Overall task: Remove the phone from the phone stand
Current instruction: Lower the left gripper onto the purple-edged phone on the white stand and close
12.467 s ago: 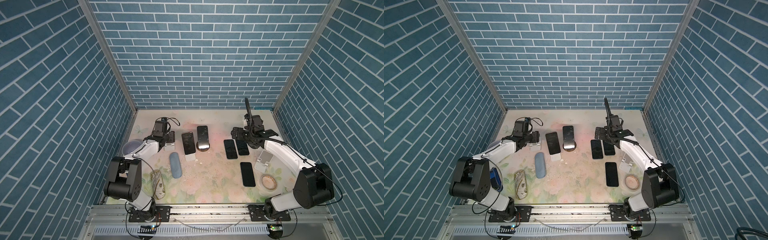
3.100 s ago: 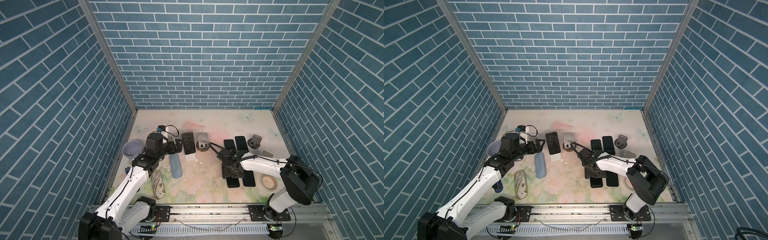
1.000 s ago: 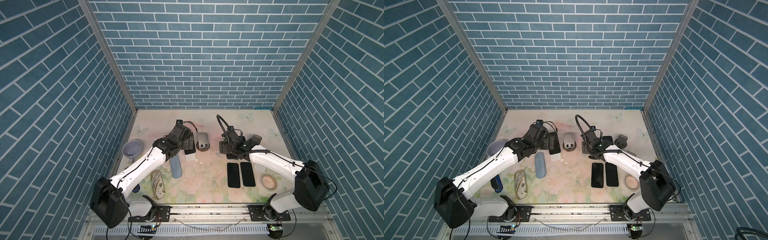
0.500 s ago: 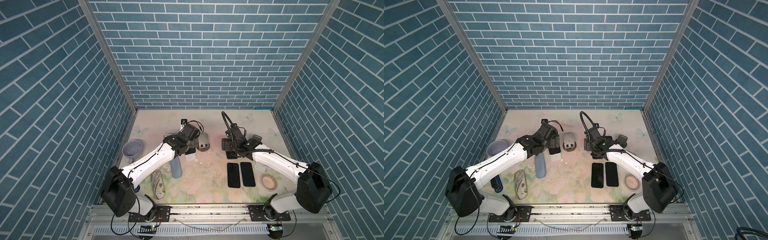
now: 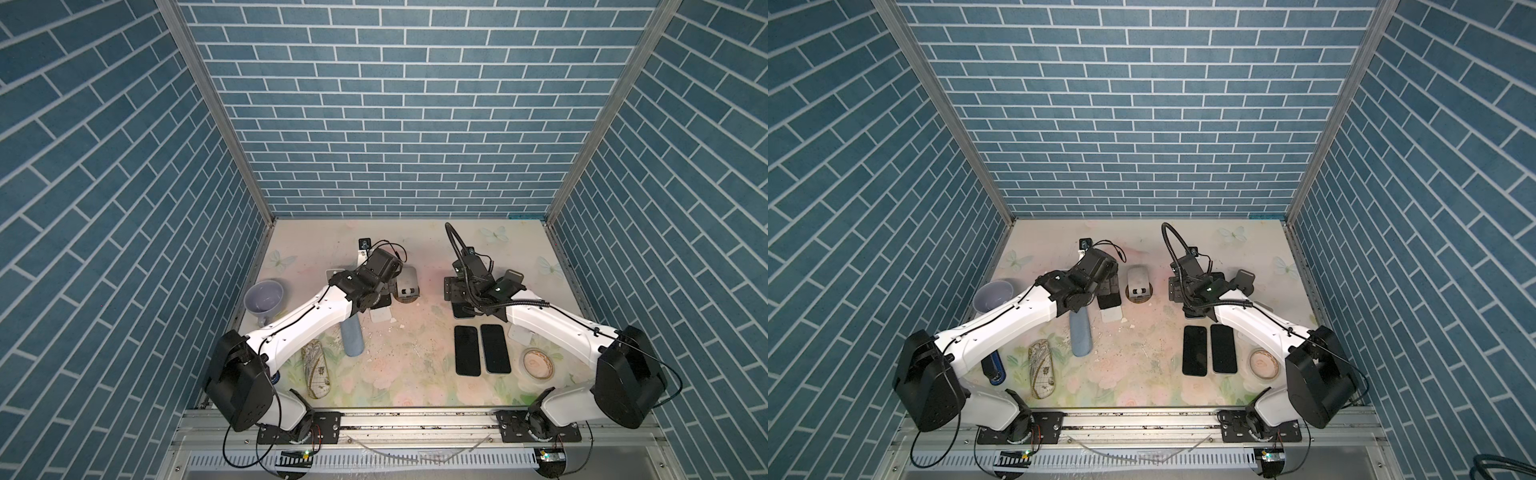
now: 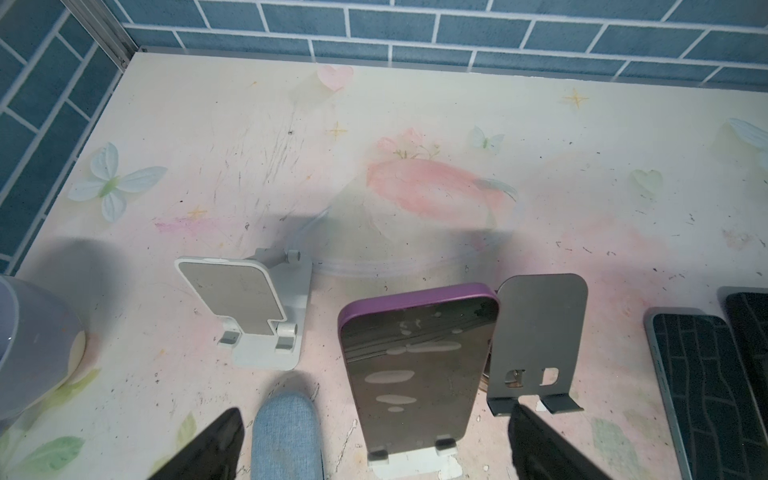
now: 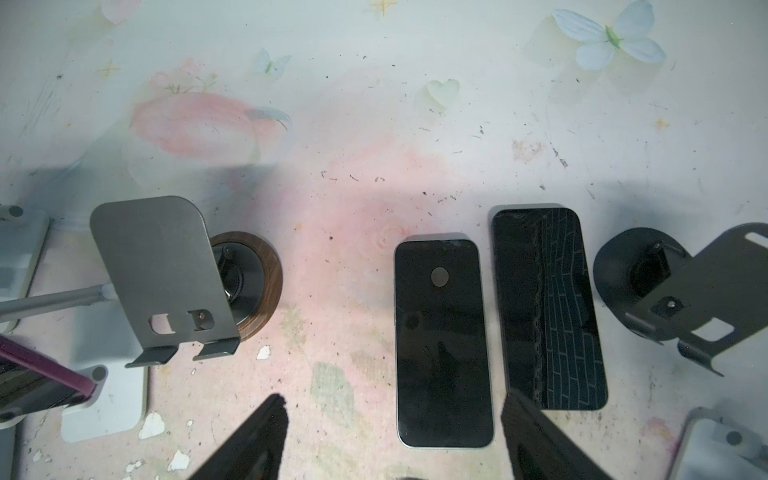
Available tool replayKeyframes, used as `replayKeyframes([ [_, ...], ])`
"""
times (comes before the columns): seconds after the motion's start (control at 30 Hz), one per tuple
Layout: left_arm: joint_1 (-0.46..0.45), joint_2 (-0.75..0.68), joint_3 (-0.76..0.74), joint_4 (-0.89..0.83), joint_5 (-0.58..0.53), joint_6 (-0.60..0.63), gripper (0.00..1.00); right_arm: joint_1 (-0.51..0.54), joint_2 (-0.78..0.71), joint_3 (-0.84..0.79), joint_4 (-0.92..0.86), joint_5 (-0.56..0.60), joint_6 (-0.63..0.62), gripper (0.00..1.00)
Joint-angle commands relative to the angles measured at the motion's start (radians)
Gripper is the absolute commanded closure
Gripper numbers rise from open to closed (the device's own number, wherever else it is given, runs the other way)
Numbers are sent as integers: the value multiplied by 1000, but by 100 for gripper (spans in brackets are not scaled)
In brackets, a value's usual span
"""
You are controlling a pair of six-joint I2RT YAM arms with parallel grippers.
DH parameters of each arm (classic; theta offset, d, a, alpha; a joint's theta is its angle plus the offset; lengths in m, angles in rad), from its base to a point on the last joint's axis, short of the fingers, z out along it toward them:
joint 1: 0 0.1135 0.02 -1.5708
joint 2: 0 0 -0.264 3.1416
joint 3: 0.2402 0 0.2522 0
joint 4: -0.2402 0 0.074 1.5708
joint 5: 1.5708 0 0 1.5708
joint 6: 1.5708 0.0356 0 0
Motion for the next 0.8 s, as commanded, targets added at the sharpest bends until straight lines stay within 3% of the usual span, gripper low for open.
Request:
replayKeyframes([
  [0.0, -9, 23, 21, -26, -31, -12, 0, -12, -33, -28, 21, -8, -30, 18],
  [0.77, -29, 66, 20, 32, -34, -24, 0, -41, -33, -61, 51, -37, -24, 18],
])
